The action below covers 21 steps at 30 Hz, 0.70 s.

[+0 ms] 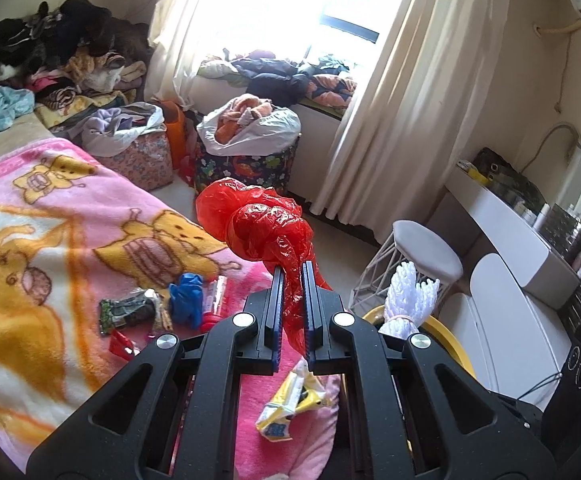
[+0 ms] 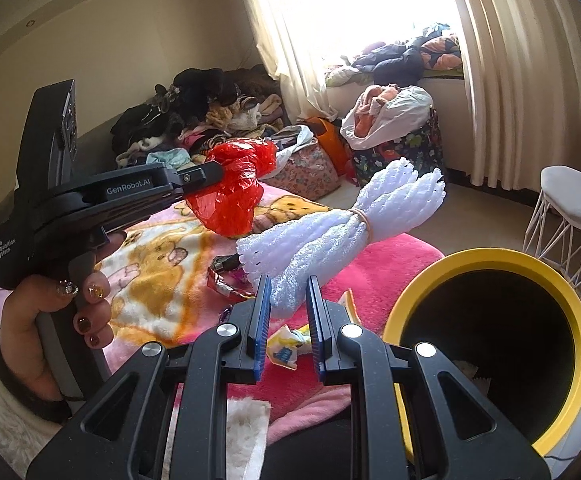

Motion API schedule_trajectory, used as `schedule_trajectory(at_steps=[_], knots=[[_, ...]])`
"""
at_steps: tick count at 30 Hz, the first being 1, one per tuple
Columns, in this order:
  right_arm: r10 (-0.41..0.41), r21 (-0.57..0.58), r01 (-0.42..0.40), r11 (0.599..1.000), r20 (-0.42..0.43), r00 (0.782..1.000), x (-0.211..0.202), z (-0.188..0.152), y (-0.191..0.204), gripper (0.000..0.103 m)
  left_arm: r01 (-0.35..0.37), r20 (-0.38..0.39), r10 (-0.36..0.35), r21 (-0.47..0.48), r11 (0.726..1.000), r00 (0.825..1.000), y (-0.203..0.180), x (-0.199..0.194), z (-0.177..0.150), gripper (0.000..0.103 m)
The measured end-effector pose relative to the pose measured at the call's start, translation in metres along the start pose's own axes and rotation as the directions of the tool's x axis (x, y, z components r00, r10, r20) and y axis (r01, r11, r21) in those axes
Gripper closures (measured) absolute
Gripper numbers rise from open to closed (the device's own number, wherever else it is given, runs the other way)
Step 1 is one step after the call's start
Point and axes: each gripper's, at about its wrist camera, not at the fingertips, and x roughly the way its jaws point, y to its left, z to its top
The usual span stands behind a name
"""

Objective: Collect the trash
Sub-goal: 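Grasp the white mesh net with right tool while left tool holds red bag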

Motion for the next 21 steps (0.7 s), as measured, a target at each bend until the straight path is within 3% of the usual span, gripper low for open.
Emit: schedule_trajectory(at_steps=[21], knots=[[-0.049,0.082,0.047,0.996,0.020,0.999,-0.018,-0.008,-0.027,0.086,0.057,-0.037,-0.055,0.065,0.996,0.998,-0.039,0.013,-0.009,0.099]])
